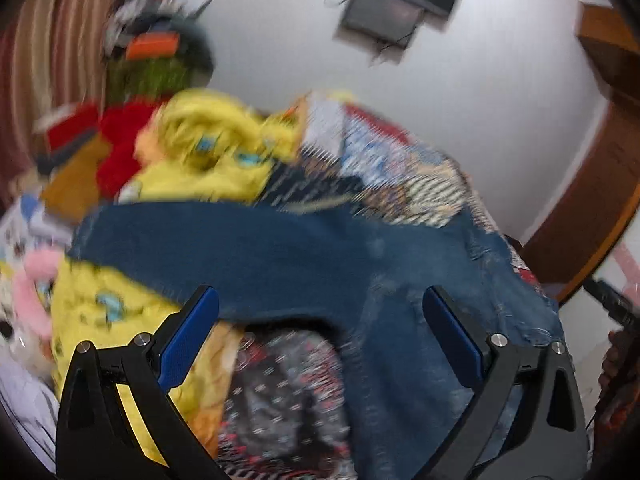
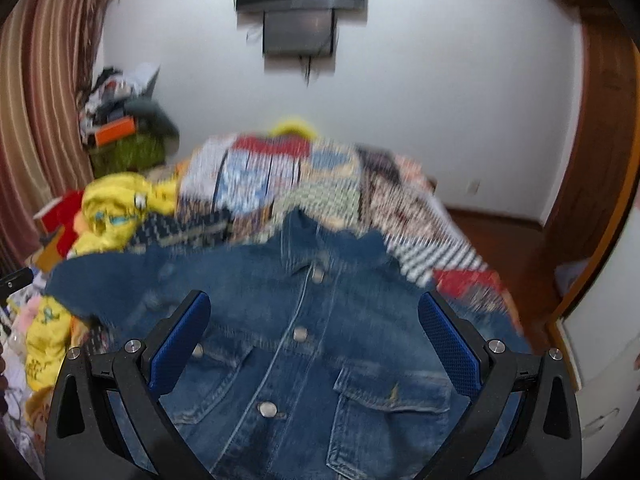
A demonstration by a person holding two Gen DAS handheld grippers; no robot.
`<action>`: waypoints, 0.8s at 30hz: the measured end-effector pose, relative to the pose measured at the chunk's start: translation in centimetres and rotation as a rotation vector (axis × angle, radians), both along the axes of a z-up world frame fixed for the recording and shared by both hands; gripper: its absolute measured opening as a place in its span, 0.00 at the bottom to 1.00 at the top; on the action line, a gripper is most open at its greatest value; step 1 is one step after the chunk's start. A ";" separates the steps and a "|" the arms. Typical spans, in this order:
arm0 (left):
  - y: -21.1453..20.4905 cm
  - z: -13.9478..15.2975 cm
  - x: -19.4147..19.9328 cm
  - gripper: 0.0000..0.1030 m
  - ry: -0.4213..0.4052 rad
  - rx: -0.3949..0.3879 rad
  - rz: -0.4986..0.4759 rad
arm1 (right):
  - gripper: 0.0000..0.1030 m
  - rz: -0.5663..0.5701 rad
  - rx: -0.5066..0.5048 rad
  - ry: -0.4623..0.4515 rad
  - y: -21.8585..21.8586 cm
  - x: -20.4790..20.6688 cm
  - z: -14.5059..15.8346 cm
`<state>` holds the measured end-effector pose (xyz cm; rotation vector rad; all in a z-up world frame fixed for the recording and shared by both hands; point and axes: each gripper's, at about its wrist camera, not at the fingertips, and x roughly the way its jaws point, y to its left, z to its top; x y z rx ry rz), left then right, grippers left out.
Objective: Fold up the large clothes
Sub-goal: 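Grasp the jacket's sleeve with the left gripper and lift it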
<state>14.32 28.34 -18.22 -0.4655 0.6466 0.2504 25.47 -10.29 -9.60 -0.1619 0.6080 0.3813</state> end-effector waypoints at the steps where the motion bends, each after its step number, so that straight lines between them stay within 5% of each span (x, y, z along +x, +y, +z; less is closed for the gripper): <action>1: 1.2 -1.3 0.1 1.00 0.031 -0.037 0.018 | 1.00 0.001 -0.015 0.028 0.0 0.4 -0.8; 7: 7.1 -7.7 1.3 0.95 0.147 -0.259 0.101 | 1.00 0.000 -0.064 0.188 -0.2 2.8 -4.1; 11: 9.6 -9.9 2.8 0.90 0.166 -0.331 0.134 | 1.00 -0.025 -0.053 0.228 -1.0 3.7 -4.6; 15: 11.7 -11.7 4.2 0.70 0.202 -0.371 0.173 | 1.00 -0.036 -0.040 0.242 -1.3 4.1 -4.8; 21: 12.4 -12.3 5.6 0.22 0.285 -0.300 0.206 | 1.00 -0.045 -0.036 0.273 -1.4 4.9 -5.1; 24: 11.4 -9.9 5.8 0.15 0.284 -0.190 0.208 | 1.00 -0.049 -0.022 0.282 -1.8 4.9 -5.0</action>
